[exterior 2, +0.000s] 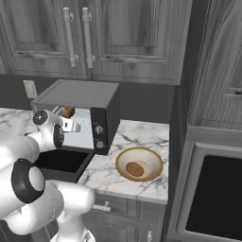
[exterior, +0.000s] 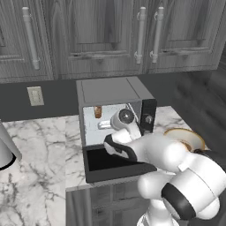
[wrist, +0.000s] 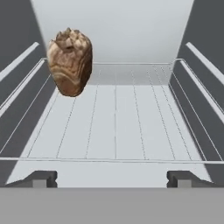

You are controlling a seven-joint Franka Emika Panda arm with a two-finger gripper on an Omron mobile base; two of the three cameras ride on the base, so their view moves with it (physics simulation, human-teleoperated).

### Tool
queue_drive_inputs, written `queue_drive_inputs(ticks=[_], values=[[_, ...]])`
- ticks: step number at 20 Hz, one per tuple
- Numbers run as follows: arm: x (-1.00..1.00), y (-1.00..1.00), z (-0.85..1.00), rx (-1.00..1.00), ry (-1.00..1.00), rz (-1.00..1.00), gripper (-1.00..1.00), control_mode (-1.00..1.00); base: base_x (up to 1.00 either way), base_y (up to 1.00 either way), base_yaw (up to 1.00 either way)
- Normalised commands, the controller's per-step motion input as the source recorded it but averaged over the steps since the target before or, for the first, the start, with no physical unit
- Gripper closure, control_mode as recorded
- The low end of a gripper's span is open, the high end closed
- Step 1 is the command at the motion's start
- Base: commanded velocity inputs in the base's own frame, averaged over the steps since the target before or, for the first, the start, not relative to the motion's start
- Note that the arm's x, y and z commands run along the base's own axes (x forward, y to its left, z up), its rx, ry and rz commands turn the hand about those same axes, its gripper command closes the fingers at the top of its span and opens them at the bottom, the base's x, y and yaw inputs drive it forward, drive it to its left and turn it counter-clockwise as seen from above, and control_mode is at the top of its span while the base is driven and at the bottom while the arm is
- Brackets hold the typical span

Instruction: Pick up the heated bread from the toaster oven and place it in the bowl. Then move the bread bowl to the dining counter.

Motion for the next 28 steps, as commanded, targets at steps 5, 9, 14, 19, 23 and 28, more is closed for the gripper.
queue_drive_inputs(ticks=[5, 9, 14, 19, 23, 28], values=[[0.4, 0.0, -0.25, 0.0, 0.0, 0.0, -1.0, -1.0, 0.0, 0.0, 0.0], [0.25, 0.0, -0.29, 0.0, 0.0, 0.0, -1.0, -1.0, 0.0, 0.0, 0.0], [0.03, 0.0, -0.34, 0.0, 0.0, 0.0, -1.0, -1.0, 0.0, 0.0, 0.0], [-0.01, 0.0, -0.36, 0.0, 0.02, -0.01, -1.0, -1.0, 0.0, 0.0, 0.0], [-0.38, -0.01, -0.33, 0.0, 0.15, -0.03, -1.0, -1.0, 0.0, 0.0, 0.0], [-0.57, -0.07, -0.54, -0.02, 0.15, -0.02, -1.0, -1.0, 0.0, 0.0, 0.0]])
